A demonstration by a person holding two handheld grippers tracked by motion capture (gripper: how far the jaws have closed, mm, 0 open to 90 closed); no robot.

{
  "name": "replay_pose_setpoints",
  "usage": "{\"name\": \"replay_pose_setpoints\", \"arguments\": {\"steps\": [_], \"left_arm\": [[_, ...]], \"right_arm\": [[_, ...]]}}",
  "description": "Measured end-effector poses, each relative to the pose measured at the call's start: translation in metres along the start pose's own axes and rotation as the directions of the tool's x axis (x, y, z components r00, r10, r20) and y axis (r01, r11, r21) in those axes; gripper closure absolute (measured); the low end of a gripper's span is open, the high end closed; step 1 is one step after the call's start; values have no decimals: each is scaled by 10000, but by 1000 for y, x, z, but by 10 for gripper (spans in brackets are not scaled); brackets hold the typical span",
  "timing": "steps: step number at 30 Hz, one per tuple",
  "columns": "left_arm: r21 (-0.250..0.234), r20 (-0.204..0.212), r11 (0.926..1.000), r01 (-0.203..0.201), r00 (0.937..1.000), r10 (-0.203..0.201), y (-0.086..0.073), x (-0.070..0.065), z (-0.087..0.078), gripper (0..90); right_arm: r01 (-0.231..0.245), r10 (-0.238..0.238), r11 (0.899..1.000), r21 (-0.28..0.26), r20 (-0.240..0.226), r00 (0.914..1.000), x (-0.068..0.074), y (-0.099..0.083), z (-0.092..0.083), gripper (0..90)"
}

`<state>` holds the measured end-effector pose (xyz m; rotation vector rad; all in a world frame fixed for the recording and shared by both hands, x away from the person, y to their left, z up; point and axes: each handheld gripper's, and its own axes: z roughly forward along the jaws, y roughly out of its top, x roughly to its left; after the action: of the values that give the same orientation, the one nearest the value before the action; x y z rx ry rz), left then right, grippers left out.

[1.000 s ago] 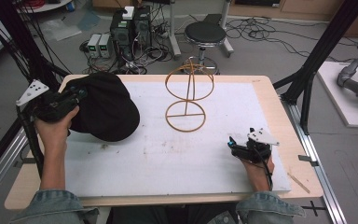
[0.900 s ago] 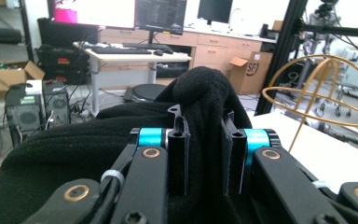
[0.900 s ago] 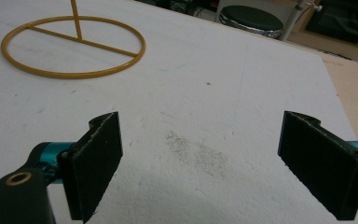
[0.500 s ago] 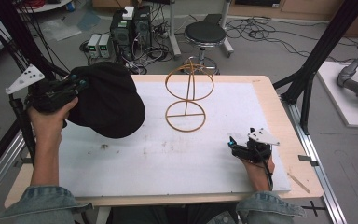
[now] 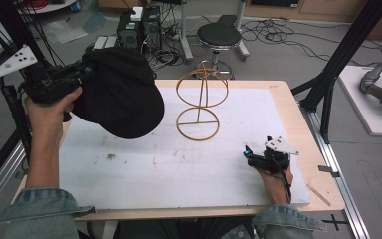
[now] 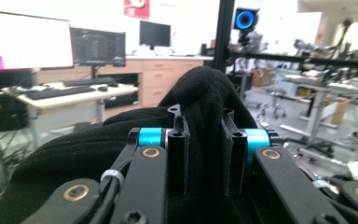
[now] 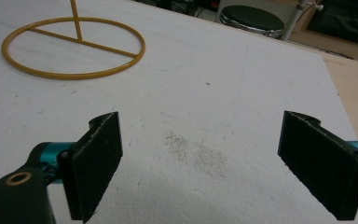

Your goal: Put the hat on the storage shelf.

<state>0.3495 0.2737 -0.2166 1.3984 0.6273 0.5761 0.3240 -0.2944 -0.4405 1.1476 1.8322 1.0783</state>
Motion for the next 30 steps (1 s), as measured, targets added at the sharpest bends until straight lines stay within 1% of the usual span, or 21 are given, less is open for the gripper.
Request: {"name": "replay_pose_setpoints", "arguments": {"steps": [3, 5, 10, 17, 20, 22, 24, 26, 30], "left_arm": [[-140, 177, 9999, 17, 9998, -14, 7, -1, 5, 769], [-182, 275, 9998, -77, 9996, 82, 11, -3, 9, 769], [-168, 503, 9998, -129, 9986, 137, 19, -6, 23, 769], [-544, 893, 9985, -7, 9960, 55, 29, -11, 37, 769], [-633, 1055, 9980, 59, 9944, 8, 31, -13, 44, 769], [-686, 1131, 9976, 12, 9936, 66, 32, -14, 49, 769], [-769, 1337, 9970, 121, 9910, -17, 30, -16, 56, 769], [-749, 1382, 9971, 138, 9904, -33, 28, -16, 61, 769], [-715, 1495, 9974, 14, 9887, 93, 24, -18, 74, 769]], "right_arm": [[-12, 12, 10000, 4, 4, 10000, 0, 0, 0, 134], [-9, 9, 10000, 1, 6, 10000, 0, 0, 0, 134], [39, -39, 10000, -29, 29, 10000, -1, 0, 0, 134], [-39, 39, 10000, -29, -31, 10000, -1, 0, 1, 134], [-47, 47, 10000, -28, -46, 10000, -1, 0, 1, 134], [-18, 18, 10000, -45, -34, 10000, -2, 0, 1, 134], [-19, 19, 10000, -34, -49, 10000, -2, 0, 0, 134], [-52, 52, 10000, -39, -59, 10000, -2, 0, 0, 134], [-50, 49, 10000, -49, -51, 10000, -3, 0, 1, 134]]}}
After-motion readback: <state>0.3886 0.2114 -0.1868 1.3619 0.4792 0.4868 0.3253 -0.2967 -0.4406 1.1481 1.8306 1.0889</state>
